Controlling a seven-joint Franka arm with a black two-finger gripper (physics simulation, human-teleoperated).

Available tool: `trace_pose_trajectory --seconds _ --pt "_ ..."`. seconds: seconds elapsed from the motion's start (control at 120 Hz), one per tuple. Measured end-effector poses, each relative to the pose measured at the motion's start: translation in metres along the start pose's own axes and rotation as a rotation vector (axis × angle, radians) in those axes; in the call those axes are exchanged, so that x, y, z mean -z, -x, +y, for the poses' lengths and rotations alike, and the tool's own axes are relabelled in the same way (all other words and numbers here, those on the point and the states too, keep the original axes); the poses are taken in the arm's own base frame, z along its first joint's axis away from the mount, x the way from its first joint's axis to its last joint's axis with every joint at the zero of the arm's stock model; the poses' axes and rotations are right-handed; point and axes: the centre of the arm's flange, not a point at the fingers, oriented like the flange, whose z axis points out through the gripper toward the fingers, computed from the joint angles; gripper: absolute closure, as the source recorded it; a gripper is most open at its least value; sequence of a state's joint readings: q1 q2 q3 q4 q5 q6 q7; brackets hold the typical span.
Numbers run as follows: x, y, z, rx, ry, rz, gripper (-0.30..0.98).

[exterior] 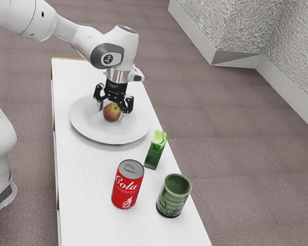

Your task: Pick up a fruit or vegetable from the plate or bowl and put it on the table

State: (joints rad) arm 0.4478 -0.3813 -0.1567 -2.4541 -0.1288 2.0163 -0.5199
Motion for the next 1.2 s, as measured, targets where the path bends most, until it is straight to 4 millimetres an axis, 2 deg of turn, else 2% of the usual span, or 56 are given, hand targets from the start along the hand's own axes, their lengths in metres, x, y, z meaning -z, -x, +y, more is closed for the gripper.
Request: trace_pose_trajectory --seconds 0.083,0.183,0.242,0.467,0.583,0.65,0.708,0.767,0.808,0.858,0.933,0.983,1.083,1.2 --pt "-0.001 0.002 0.004 -0.011 0.000 0.000 0.00" --pt "-0.003 0.003 0.005 -0.014 0.000 0.001 0.19" --pt "-0.003 0.003 0.006 -0.015 -0.001 0.002 0.25" --pt "0.000 0.004 0.010 -0.020 0.003 0.013 0.25" --pt "0.013 0.001 0.012 -0.025 0.015 0.041 0.27" --pt "0.031 -0.005 0.013 -0.024 0.027 0.075 0.27" --pt "0.063 -0.025 0.001 0.005 0.039 0.127 0.28" --pt "0.095 -0.045 -0.021 0.049 0.042 0.172 0.27" --pt "0.108 -0.059 -0.048 0.101 0.034 0.186 0.26" --pt "0.115 -0.073 -0.085 0.163 0.022 0.185 0.26" --pt "0.114 -0.086 -0.133 0.234 0.005 0.165 0.26" --pt "0.105 -0.090 -0.154 0.252 -0.005 0.137 0.26" --pt "0.077 -0.097 -0.168 0.231 -0.014 0.061 0.27" --pt "0.064 -0.099 -0.175 0.198 -0.018 0.023 0.31"
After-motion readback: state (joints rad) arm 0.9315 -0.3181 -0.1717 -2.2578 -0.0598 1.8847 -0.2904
